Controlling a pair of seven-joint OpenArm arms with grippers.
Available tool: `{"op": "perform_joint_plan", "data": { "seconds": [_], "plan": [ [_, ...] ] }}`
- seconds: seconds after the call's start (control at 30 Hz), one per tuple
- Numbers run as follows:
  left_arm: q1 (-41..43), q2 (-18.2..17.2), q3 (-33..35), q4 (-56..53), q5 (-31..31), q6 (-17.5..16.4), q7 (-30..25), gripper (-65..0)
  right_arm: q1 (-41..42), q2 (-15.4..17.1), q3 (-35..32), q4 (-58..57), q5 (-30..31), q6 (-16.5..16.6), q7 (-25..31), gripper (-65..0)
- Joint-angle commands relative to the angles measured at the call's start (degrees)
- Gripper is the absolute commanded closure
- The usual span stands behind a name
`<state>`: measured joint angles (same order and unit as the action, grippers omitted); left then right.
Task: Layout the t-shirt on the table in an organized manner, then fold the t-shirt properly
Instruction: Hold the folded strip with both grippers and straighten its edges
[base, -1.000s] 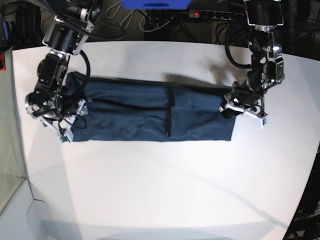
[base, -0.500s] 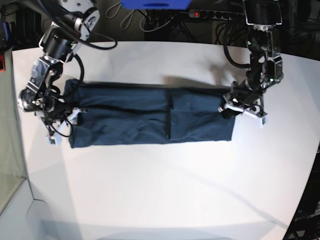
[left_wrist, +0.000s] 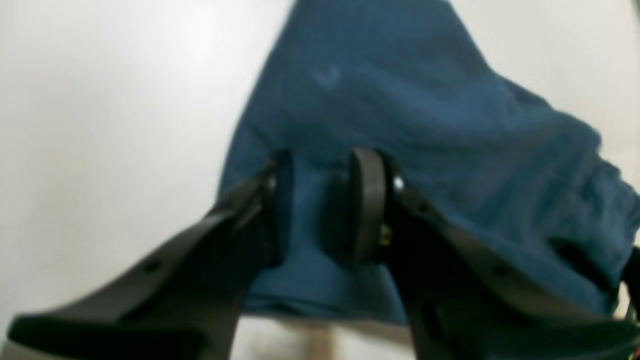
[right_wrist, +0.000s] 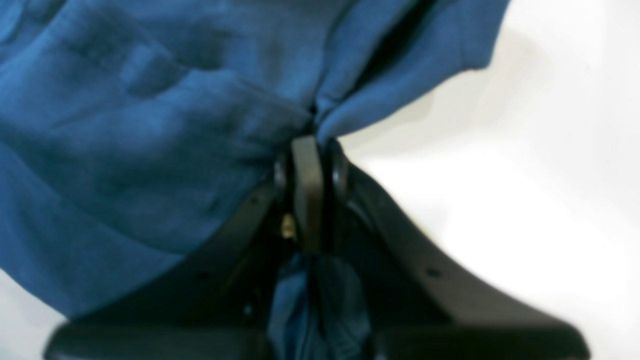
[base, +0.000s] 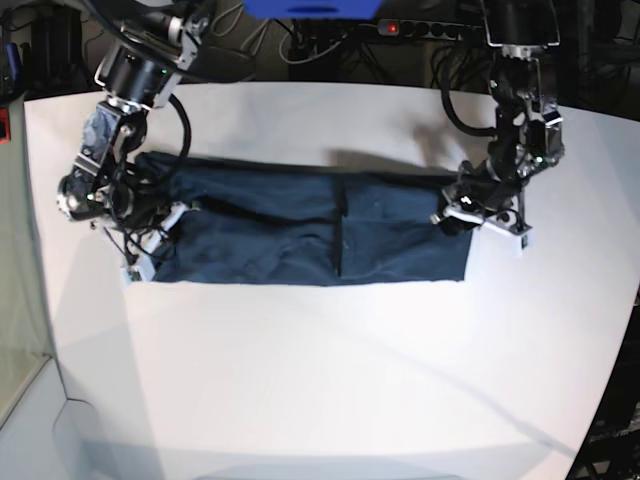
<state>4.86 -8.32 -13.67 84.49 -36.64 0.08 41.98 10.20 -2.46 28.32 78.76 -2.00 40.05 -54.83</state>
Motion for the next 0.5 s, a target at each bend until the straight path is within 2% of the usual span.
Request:
{"op": "perform_joint_plan", "data": {
  "seconds": [0.0, 0.13, 0.3, 0.47],
  "plan": [
    [-0.8, -0.3, -0.2, 2.7, -0.5, 0.0, -1.0, -19.0, -0.2, 0.0, -0.1, 1.5, -2.8, -0.1, -3.4, 0.0],
    [-0.5, 0.4, -0.4, 8.3, -2.6, 0.0, -0.7, -19.0, 0.6, -0.5, -0.1, 7.8, -2.7, -0.1, -3.9, 0.0],
    [1.5, 0.8, -8.3, 10.0, -11.4, 0.0, -0.7, -19.1, 2.6, -1.1, -0.1, 11.8, -2.7, -0.1, -7.5, 0.0],
    [1.2, -0.3, -13.5, 2.8, -9.8, 0.0, -0.6, -19.1, 3.6, -1.8, -1.3, 16.0, -0.7, -0.1, -10.8, 0.0]
  ]
}}
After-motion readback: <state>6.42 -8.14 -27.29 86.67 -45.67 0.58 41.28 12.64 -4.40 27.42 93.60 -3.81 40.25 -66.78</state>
